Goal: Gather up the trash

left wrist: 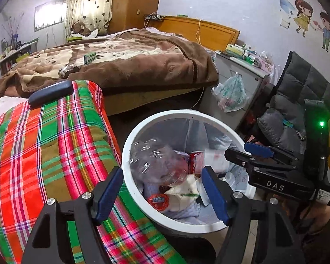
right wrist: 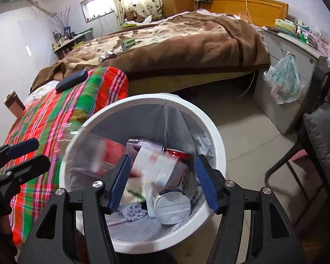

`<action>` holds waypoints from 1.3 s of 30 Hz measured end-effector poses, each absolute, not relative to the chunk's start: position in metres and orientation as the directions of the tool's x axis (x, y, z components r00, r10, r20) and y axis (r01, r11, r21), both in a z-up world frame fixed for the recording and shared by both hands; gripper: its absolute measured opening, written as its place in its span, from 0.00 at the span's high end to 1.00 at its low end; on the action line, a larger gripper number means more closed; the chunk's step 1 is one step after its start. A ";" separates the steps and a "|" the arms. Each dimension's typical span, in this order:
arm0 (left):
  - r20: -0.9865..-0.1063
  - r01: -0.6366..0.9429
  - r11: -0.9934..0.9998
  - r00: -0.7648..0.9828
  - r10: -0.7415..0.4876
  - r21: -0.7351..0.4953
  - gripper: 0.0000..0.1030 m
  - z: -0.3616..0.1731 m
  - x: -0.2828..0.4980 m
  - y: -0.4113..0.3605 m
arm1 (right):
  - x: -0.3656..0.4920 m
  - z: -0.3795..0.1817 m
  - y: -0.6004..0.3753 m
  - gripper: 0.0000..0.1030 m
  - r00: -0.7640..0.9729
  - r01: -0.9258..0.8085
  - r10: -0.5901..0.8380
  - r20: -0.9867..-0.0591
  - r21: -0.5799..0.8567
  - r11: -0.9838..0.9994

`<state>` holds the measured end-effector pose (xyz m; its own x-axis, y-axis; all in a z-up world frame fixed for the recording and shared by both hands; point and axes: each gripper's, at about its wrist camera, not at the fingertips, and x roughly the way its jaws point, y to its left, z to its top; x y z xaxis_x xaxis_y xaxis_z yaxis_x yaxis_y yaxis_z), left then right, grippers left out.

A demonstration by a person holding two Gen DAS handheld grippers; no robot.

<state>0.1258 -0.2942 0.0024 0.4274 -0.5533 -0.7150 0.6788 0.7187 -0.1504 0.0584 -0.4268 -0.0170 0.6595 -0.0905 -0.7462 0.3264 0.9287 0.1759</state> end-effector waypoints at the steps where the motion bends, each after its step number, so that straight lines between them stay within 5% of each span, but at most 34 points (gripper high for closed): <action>1: -0.711 0.681 0.716 0.429 -0.557 -0.150 0.29 0.004 0.124 -0.293 | 0.057 -0.016 -0.425 0.40 0.663 0.326 -0.090 -0.743 0.178 0.929; 39: -0.563 0.457 0.890 0.734 -0.379 -0.002 0.29 0.021 0.014 -0.179 | -0.013 0.006 -0.328 0.40 0.782 0.398 -0.259 -0.567 0.134 0.908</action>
<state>0.0144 -0.1789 0.0211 0.7345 -0.3785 -0.5633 0.4567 0.8896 -0.0023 -0.0134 -0.3279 0.0057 0.7821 -0.2594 -0.5665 0.3980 0.9076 0.1339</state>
